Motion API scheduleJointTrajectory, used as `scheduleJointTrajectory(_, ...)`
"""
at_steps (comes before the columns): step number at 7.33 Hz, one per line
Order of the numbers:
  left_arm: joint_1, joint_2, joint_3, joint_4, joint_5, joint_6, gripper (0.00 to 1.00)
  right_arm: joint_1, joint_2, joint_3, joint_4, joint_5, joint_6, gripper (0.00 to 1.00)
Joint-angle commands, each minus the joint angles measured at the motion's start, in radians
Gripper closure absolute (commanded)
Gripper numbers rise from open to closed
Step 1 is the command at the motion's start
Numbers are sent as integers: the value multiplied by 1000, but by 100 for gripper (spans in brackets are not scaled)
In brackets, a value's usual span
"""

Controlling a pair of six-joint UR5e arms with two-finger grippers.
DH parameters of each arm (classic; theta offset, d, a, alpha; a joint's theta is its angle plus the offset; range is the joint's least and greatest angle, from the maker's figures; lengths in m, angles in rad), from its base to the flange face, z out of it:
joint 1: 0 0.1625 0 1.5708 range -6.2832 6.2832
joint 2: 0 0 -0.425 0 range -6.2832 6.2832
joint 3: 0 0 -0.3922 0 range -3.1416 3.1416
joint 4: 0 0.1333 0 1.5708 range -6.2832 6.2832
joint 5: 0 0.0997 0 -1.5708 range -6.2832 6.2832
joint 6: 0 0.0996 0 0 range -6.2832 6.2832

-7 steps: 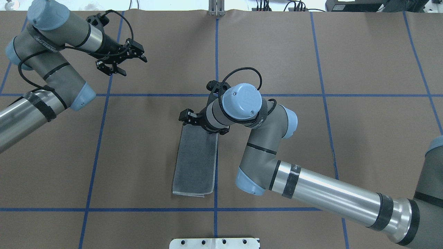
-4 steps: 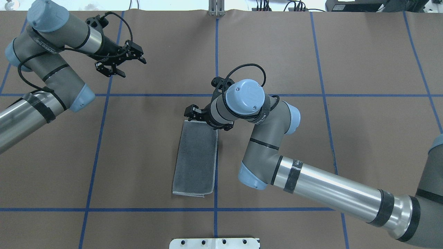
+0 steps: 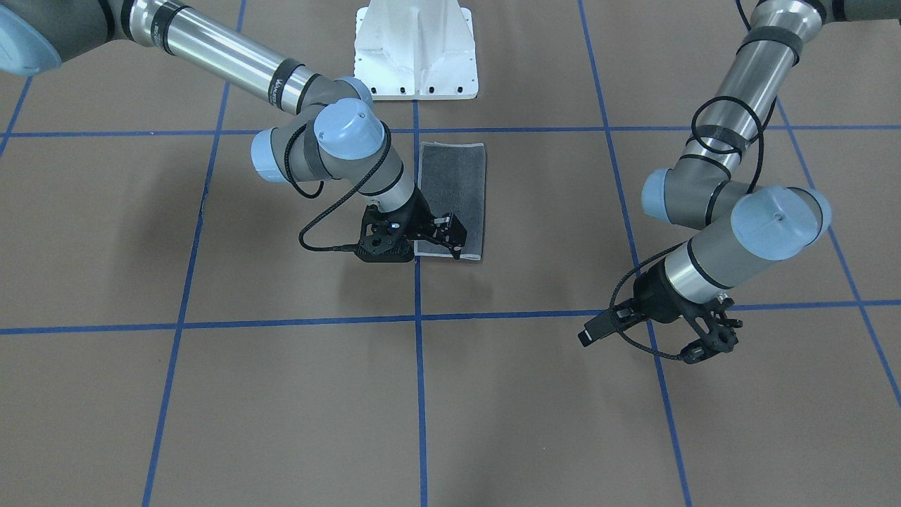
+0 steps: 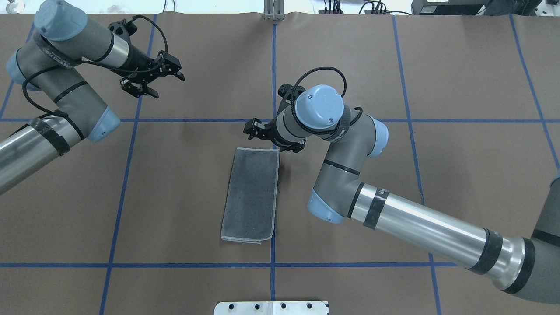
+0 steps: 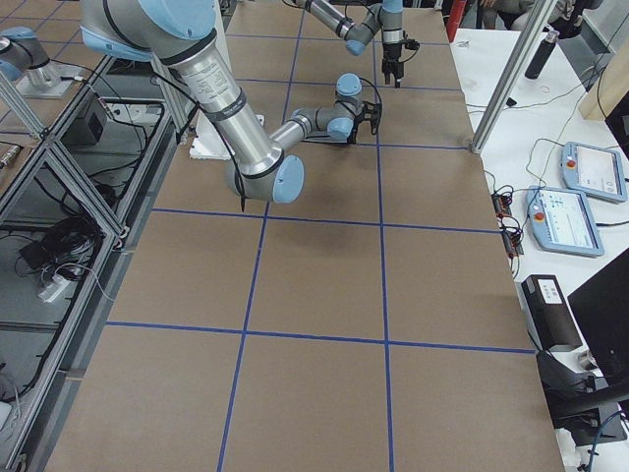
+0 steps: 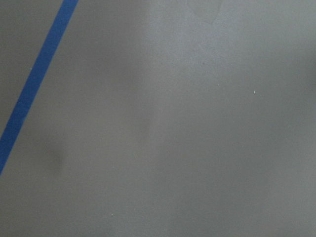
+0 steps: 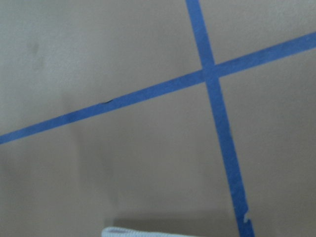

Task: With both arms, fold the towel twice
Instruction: 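Release the strip and raise the right gripper away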

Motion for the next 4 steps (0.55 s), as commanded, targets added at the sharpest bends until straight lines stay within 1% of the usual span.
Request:
scheduleJointTrajectory(1,6,2,-2,-33,0,-2,0,95,-11,12,-2,115,-9,0)
scheduleJointTrajectory(2,8,2,-22,-50,-5,-10,0,150,-39,35,-7,165,-18,0)
scheduleJointTrajectory(3,19,49,-92,-50,-5,-33,0,213,-74,51,-7,224,-54,0)
scheduleJointTrajectory(4,26,70,-185,-44,-8,-144,0,268,-100,51,-7,280,-94,0)
